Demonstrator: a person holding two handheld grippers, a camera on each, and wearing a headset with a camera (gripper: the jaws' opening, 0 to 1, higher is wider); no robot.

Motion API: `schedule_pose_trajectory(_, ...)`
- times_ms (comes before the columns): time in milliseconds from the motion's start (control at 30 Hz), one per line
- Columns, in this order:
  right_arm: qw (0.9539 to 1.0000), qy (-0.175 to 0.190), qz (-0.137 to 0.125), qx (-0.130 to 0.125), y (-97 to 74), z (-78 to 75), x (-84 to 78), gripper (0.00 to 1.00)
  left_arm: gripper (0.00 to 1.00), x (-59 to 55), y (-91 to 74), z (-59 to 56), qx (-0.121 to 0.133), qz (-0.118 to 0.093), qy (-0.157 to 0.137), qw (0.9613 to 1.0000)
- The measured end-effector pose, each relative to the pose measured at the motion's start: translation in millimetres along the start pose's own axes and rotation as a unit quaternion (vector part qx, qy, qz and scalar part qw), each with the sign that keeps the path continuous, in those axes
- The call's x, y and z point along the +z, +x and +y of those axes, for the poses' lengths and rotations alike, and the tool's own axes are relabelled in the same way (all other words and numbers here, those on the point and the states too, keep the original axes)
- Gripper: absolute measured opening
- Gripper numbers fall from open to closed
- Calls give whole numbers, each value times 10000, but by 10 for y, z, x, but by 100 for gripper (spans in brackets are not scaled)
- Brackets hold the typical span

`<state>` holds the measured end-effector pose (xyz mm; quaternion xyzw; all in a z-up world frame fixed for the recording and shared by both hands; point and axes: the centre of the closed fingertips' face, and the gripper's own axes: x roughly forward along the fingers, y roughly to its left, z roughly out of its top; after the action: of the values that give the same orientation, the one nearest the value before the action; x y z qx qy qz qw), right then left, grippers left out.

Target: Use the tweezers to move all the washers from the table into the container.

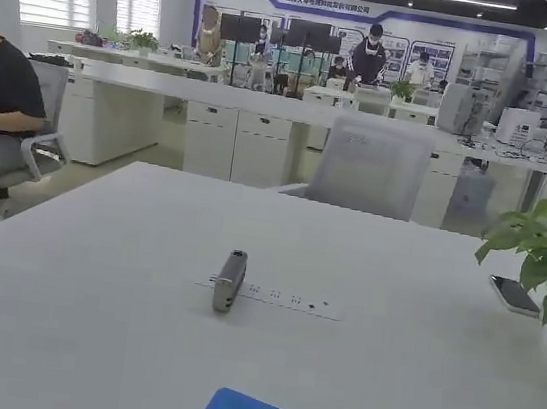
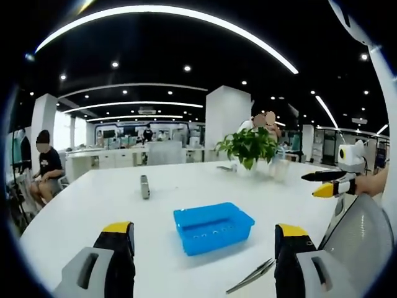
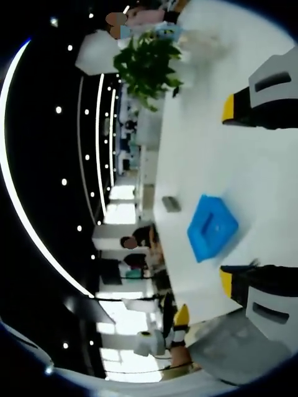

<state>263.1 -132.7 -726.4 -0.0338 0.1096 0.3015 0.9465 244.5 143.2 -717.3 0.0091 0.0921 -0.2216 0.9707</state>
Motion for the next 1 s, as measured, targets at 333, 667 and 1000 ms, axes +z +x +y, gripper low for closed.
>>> schedule_pose_trajectory(333,9997,-102,203,-1,8,20,-74,90,95,-9,-23,52,75,-31,-149,9999)
schedule_pose_trajectory(667,9992,-207,346,16,10,28,-132,88,93,-40,-29,62,124,68,-119,9998)
schedule_pose_trajectory(1000,9979,-275,595,-9,1,27,-209,85,91,-35,-31,55,110,70,-127,9998)
